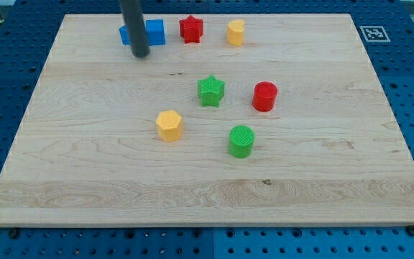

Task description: Slide the green star towards red circle

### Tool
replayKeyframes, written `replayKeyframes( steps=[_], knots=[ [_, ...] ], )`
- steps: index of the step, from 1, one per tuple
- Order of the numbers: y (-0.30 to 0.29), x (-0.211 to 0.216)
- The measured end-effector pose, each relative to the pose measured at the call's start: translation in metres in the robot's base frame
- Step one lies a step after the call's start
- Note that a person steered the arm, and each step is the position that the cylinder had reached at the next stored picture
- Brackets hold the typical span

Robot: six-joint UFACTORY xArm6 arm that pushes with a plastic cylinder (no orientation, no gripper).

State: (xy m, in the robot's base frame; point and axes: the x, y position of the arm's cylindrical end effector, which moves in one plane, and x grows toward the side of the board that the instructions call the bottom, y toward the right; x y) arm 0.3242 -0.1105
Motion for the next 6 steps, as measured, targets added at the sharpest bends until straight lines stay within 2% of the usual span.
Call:
replayKeyframes(
  steps=[1,2,3,4,6],
  knots=[
    [0.037,0.052],
    [0.048,0.104],
    [0.063,0.125],
    [0.101,0.118],
    [0.113,0.085]
  ],
)
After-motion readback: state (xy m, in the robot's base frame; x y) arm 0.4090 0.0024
